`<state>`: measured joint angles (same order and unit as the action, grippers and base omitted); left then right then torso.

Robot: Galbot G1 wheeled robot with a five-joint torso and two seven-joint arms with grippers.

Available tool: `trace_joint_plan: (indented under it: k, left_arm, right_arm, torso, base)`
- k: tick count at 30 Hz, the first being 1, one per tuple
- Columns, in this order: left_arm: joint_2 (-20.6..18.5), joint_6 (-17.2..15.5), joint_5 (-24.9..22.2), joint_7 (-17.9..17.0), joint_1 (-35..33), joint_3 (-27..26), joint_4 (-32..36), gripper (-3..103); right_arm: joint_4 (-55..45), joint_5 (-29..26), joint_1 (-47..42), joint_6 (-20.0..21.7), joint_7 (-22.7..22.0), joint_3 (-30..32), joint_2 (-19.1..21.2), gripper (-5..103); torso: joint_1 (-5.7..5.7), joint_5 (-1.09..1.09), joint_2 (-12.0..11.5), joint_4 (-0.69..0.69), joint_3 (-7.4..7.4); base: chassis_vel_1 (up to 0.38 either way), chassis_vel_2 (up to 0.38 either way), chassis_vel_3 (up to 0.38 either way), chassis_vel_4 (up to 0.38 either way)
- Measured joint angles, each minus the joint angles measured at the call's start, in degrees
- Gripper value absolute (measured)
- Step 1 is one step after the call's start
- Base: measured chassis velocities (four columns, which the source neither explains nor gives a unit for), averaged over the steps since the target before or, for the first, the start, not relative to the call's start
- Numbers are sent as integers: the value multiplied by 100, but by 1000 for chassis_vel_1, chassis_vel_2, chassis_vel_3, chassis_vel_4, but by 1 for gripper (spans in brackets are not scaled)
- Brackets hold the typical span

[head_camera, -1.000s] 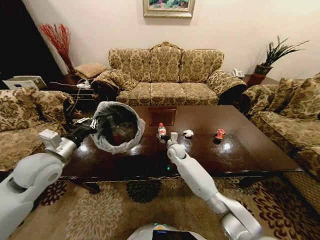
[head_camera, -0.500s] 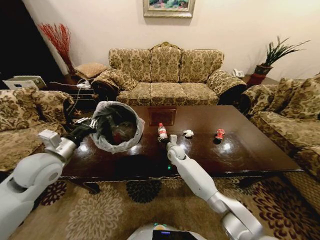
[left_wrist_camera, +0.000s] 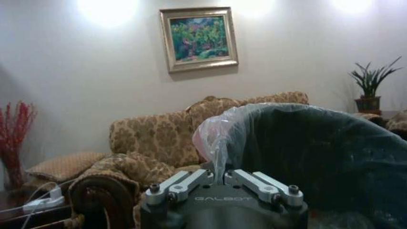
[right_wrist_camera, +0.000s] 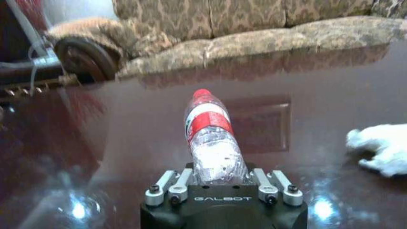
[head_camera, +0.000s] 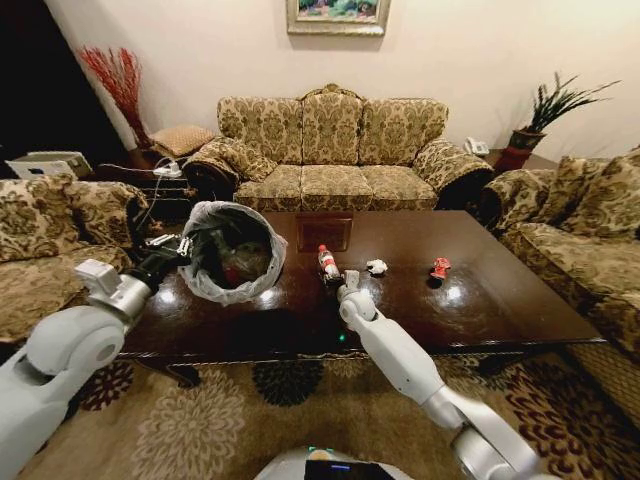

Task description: Move to the front of the table and place the trash on the table into the trash bin.

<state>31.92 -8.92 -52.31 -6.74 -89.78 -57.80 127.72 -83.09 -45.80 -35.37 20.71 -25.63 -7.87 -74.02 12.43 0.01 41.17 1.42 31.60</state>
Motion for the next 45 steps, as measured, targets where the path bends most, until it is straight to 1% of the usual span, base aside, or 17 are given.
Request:
trace_joint_plan:
  k: [6, 9, 10, 14, 15, 19, 20, 21, 23, 25, 26, 28, 29, 34, 38, 41, 45]
  left_arm:
    - [-30, 80, 108, -15, 83, 43, -163, 3]
    - [-98, 234, 342, -34, 213, 108, -377, 3]
    - [-98, 234, 342, -34, 213, 108, -377, 3]
    - [-130, 466, 762, -35, 443, 274, -654, 3]
    - [-130, 466, 762, -35, 443, 274, -654, 3]
    - [-1, 750, 1071, -150, 747, 749, -888, 3]
    - [-1, 750, 1071, -150, 747, 749, -888, 3]
    - [44, 944, 1288, -172, 896, 977, -1054, 3]
    - [68, 1056, 1402, -183, 983, 1107, -1149, 3]
    - [190, 1322, 1639, -184, 1326, 1514, -1414, 3]
    - [190, 1322, 1639, -184, 1326, 1514, -1414, 3]
    - [327, 1507, 1726, -208, 1722, 1989, -1639, 3]
    - [327, 1507, 1726, -208, 1722, 1989, -1639, 3]
    - [592, 1804, 1764, -153, 2276, 2855, -1726, 3]
    - [726, 1917, 1747, -94, 2413, 3098, -1645, 3]
    - [850, 2080, 1719, -6, 2477, 3289, -1548, 3]
    - [879, 2185, 1690, 60, 2414, 3299, -1438, 3]
  right_arm:
    - [-1139, -456, -398, 41, -136, 331, 513, 30]
    - [-2400, -867, -811, -106, -170, 736, 993, 27]
    - [-2400, -867, -811, -106, -170, 736, 993, 27]
    - [-3951, -1732, -1104, -197, -229, 999, 1684, 27]
    - [-3951, -1732, -1104, -197, -229, 999, 1684, 27]
    - [-5481, -2612, -1299, -210, -400, 1063, 2389, 27]
    - [-5481, -2612, -1299, -210, -400, 1063, 2389, 27]
    - [-5878, -2962, -1372, -217, -356, 1090, 2647, 27]
    - [-6012, -3081, -1413, -219, -311, 1091, 2760, 27]
    - [-6139, -3173, -1615, -255, -50, 1090, 2989, 27]
    - [-6139, -3173, -1615, -255, -50, 1090, 2989, 27]
    - [-6140, -3367, -1795, -284, 96, 1018, 3079, 27]
    - [-6140, -3367, -1795, -284, 96, 1018, 3079, 27]
    - [-6094, -4224, -1599, -66, 22, 732, 3133, 27]
    - [-6077, -4442, -1454, -25, -44, 649, 3087, 27]
    - [-6061, -4783, -1274, 167, -325, 637, 2992, 27]
    - [-6048, -5009, -1149, 203, -522, 639, 2881, 27]
  torso:
    - [0, 0, 0, -1, 0]
    - [0, 1, 0, -1, 0]
    - [0, 1, 0, -1, 0]
    - [-1, 1, 1, -1, -1]
    - [-1, 1, 1, -1, -1]
    - [-1, -2, 1, -1, -1]
    - [-1, -2, 1, -1, -1]
    - [-1, -2, 1, -1, -1]
    - [-1, -1, 1, 0, -1]
    - [-1, -1, 1, 0, -1]
    - [-1, -1, 1, 0, -1]
    - [-1, 3, 1, 0, 0]
    - [-1, 3, 1, 0, 0]
    - [0, 1, 1, 0, 0]
    - [0, 1, 1, 0, 0]
    - [0, 0, 1, -2, 0]
    - [0, 1, 1, 0, 0]
  base:
    - [0, 0, 0, 0]
    - [0, 0, 0, 0]
    - [0, 0, 0, 0]
    - [0, 0, 0, 0]
    - [0, 0, 0, 0]
    - [0, 0, 0, 0]
    - [0, 0, 0, 0]
    - [0, 0, 0, 0]
    - [0, 0, 0, 0]
    - [0, 0, 0, 0]
    - [0, 0, 0, 0]
    - [0, 0, 0, 0]
    - [0, 0, 0, 0]
    - [0, 0, 0, 0]
    - [0, 0, 0, 0]
    - [0, 0, 0, 0]
    - [0, 0, 0, 0]
